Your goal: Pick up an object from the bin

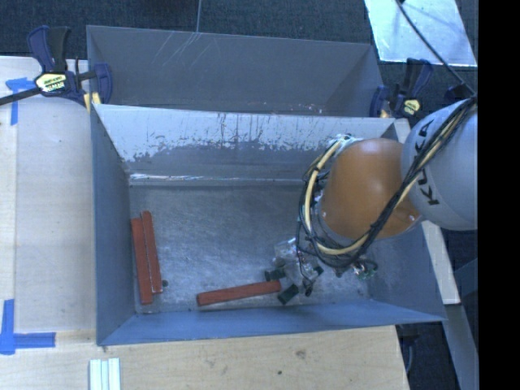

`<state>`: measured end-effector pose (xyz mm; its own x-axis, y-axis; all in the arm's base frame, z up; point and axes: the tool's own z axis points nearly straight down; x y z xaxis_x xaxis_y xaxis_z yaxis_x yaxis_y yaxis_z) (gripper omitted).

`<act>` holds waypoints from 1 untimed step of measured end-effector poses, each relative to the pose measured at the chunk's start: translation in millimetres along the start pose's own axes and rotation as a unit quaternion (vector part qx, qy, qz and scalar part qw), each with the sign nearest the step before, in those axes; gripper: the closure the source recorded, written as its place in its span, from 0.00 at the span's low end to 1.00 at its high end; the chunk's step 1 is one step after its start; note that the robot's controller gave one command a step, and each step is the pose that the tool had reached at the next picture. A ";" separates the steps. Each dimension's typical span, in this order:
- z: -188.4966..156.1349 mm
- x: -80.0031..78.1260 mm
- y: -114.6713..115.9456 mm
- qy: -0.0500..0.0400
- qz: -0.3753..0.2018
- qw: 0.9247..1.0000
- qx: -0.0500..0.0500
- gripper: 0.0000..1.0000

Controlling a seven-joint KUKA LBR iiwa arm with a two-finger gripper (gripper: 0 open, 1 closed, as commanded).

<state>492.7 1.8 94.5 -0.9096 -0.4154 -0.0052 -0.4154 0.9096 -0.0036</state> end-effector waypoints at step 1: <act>0.5 -0.1 1.6 0.000 -0.001 1.000 -0.001 1.00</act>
Offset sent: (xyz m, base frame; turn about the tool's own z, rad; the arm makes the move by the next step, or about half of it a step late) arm 0.0000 0.0000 0.0000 0.0000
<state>492.1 3.3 94.0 -0.9087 -0.4174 -0.0044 -0.4174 0.9087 -0.0016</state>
